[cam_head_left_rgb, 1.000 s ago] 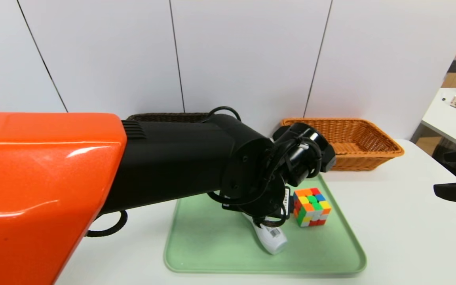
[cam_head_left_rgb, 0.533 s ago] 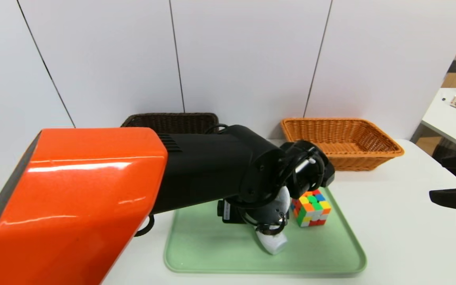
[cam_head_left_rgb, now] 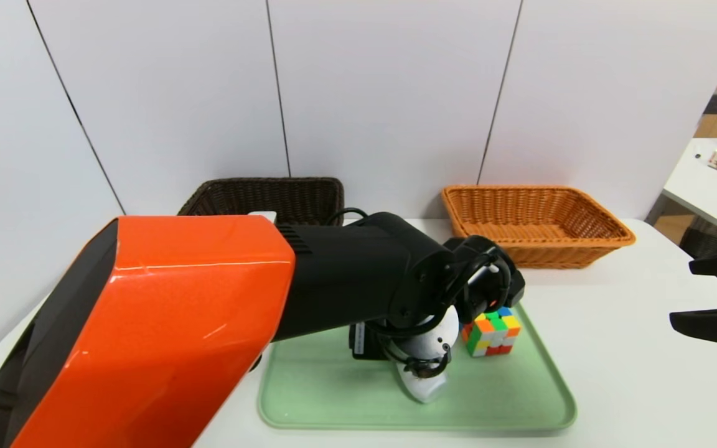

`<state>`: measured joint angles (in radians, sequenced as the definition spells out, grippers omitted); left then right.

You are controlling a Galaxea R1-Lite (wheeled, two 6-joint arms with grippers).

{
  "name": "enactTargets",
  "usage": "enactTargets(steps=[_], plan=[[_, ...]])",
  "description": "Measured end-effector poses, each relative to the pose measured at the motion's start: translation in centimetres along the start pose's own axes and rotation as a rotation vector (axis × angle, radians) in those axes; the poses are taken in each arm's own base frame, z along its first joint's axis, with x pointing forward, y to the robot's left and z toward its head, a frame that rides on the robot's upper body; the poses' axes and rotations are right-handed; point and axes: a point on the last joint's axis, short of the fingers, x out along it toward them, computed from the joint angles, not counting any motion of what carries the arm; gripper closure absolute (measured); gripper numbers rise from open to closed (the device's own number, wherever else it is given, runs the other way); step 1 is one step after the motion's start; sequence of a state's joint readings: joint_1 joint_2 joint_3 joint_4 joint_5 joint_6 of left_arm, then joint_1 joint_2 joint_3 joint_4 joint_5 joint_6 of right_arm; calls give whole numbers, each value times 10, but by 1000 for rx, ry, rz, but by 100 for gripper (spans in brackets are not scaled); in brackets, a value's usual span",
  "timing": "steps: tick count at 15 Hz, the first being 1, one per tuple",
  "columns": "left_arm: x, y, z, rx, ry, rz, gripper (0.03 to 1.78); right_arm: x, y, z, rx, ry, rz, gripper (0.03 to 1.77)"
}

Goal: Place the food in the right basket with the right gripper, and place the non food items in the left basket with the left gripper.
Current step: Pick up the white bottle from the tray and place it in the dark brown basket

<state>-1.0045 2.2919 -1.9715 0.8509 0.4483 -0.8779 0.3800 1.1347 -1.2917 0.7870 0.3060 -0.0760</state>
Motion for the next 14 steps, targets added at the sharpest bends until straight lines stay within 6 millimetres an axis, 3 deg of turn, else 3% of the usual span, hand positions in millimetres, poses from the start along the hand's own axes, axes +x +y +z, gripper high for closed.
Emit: enactTargets(steps=[2, 5, 6, 9, 14], plan=[[1, 0, -1, 3, 5, 0, 72, 0, 0, 0, 1, 1, 0, 10], [6, -1, -3, 4, 24, 10, 103, 0, 0, 0, 0, 0, 0, 10], [6, -1, -4, 4, 29, 8, 126, 0, 0, 0, 0, 0, 0, 10], [2, 1, -3, 3, 35, 2, 127, -1, 0, 0, 1, -3, 0, 10], [-22, 16, 8, 0, 21, 10, 127, -3, 1, -1, 4, -8, -3, 10]])
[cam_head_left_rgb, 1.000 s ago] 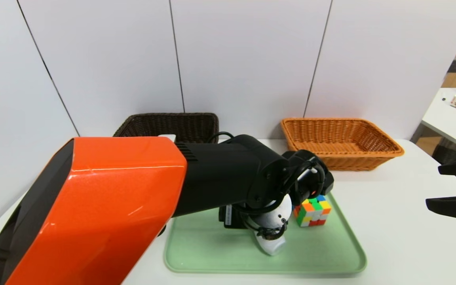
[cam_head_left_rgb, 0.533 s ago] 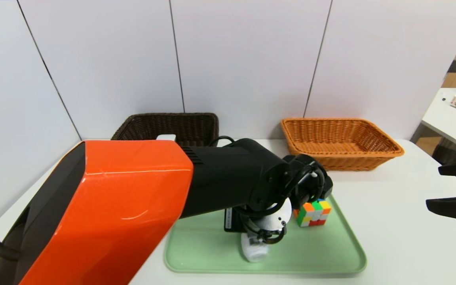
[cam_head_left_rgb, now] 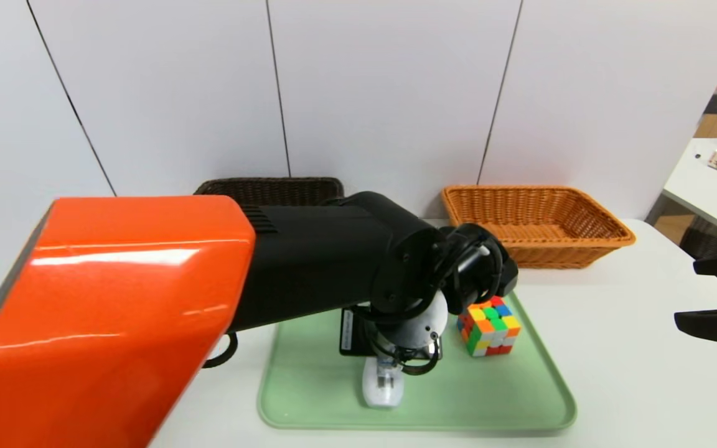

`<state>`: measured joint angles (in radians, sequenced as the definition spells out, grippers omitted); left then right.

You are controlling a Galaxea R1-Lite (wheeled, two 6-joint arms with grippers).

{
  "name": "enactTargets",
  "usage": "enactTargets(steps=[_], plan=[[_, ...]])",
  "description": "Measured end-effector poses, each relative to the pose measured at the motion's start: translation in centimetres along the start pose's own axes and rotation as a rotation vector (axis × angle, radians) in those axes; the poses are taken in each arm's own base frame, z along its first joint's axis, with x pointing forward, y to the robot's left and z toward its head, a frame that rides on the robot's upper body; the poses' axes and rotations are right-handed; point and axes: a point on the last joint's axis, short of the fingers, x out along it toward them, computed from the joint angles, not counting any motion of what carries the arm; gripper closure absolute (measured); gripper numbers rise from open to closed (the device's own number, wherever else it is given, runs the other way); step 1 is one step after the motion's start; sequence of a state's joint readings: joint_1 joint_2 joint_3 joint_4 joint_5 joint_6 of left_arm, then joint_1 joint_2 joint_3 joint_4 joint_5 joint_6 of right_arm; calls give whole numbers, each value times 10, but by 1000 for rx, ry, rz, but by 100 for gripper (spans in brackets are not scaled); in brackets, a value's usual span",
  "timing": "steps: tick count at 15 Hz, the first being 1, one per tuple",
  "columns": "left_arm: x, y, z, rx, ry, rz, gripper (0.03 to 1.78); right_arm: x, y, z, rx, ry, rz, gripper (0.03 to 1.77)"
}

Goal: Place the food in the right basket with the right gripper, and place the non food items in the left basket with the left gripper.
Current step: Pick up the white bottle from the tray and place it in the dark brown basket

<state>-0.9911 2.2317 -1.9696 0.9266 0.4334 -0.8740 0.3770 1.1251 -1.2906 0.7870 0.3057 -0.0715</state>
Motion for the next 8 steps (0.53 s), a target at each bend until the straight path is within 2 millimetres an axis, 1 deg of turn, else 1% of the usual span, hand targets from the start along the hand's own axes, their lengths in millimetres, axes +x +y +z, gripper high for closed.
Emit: enactTargets(steps=[4, 5, 8], plan=[[-16, 21, 19, -40, -24, 2, 127, -3, 1, -3, 0, -5, -2, 10], [-21, 24, 20, -45, -27, -1, 127, -4, 1, -4, -1, -6, -1, 10], [-28, 30, 23, -54, -31, -3, 127, -4, 2, -5, -1, -6, -1, 10]])
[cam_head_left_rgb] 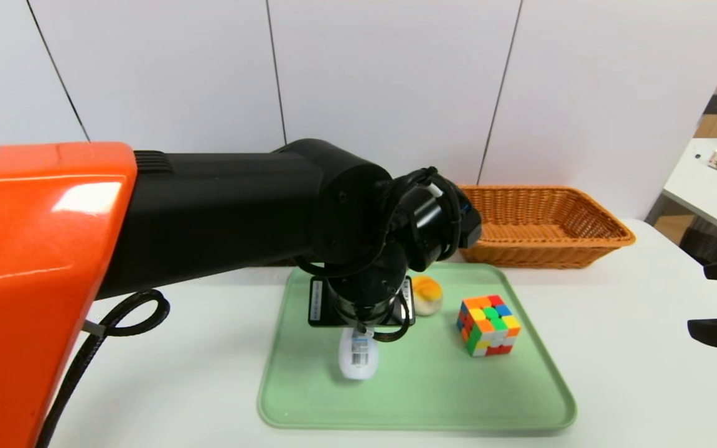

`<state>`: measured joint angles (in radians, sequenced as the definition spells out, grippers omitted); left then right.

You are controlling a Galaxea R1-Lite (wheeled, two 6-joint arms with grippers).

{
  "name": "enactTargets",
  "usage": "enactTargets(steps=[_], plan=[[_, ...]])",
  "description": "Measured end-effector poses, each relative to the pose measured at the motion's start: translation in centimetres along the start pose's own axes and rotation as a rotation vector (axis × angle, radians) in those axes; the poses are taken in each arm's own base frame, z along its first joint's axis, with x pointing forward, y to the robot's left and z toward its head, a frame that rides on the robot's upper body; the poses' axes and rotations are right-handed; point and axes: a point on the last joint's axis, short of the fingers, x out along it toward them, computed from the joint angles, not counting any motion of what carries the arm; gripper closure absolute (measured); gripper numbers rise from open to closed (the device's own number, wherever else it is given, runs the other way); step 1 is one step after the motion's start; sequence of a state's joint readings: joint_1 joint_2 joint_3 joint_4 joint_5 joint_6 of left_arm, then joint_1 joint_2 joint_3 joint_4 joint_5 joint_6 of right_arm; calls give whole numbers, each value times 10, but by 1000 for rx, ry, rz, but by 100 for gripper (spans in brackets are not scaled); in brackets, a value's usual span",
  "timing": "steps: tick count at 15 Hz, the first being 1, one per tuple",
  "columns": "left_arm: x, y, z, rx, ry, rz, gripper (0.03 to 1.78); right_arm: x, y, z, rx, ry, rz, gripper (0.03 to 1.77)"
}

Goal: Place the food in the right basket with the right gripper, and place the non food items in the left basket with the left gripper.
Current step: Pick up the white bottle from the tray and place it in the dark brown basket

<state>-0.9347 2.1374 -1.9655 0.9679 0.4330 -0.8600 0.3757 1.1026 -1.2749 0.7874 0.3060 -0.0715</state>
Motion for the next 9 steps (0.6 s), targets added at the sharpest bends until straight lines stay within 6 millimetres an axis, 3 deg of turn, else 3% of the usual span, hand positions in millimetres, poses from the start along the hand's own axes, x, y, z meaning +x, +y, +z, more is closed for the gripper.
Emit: enactTargets(steps=[5, 9], plan=[[-26, 13, 5, -1, -17, -16, 127, -1, 0, -1, 1, -1, 0, 10], [-66, 47, 24, 59, -80, -44, 127, -2, 1, -2, 0, -4, 0, 10]])
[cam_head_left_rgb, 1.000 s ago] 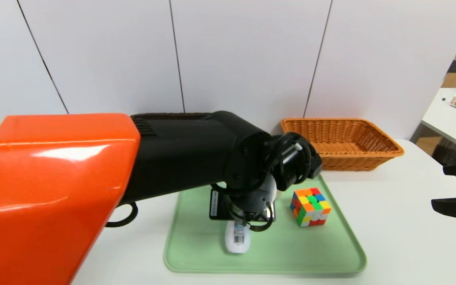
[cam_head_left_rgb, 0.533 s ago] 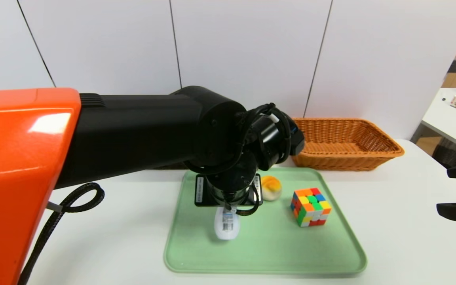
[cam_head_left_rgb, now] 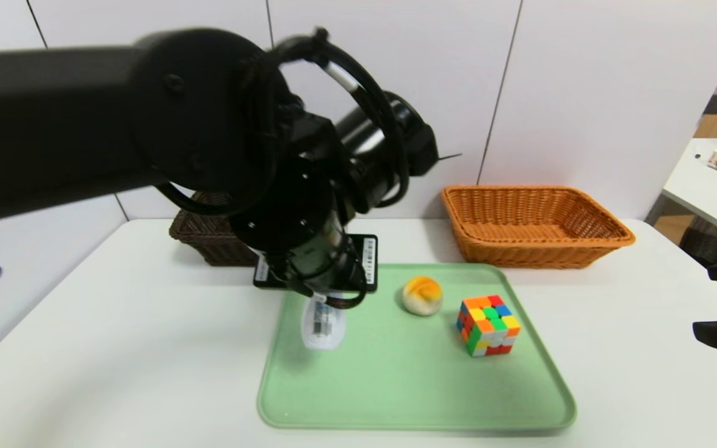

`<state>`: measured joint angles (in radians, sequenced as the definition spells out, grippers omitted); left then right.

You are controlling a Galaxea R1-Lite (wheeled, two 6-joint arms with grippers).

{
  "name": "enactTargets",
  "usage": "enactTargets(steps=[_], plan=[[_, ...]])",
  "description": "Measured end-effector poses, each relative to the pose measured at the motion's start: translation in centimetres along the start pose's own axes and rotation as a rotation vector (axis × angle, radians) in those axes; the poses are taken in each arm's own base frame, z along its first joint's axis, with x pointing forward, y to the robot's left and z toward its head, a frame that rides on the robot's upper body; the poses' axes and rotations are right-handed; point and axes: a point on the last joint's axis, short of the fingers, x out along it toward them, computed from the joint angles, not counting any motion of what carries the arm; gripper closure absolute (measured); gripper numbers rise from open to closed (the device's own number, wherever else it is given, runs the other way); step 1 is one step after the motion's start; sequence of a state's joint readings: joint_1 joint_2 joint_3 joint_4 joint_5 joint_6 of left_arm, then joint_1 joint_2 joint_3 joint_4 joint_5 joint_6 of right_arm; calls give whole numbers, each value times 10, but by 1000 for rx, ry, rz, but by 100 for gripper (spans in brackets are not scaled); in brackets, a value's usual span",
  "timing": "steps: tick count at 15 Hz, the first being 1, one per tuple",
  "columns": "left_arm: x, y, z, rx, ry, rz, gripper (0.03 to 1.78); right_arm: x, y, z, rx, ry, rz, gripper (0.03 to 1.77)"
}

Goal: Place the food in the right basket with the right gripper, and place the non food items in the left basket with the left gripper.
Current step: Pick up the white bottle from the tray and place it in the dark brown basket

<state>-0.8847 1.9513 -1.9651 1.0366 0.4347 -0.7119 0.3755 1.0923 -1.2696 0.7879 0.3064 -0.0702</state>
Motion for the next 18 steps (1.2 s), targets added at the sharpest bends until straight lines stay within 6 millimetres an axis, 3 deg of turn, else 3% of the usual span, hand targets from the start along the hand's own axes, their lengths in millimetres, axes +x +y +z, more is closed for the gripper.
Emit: enactTargets(steps=[4, 8, 14, 18], plan=[[-15, 53, 35, 46, -86, 39, 127, 1, 0, -2, 2, 8, 0, 10], [-8, 98, 70, 20, -169, 27, 127, 4, -1, -4, 6, 21, 1, 10], [22, 135, 112, 20, -313, -73, 127, 8, -2, -6, 16, 39, 2, 10], [42, 150, 127, 174, -375, -71, 127, 10, -3, -8, 21, 51, 1, 10]])
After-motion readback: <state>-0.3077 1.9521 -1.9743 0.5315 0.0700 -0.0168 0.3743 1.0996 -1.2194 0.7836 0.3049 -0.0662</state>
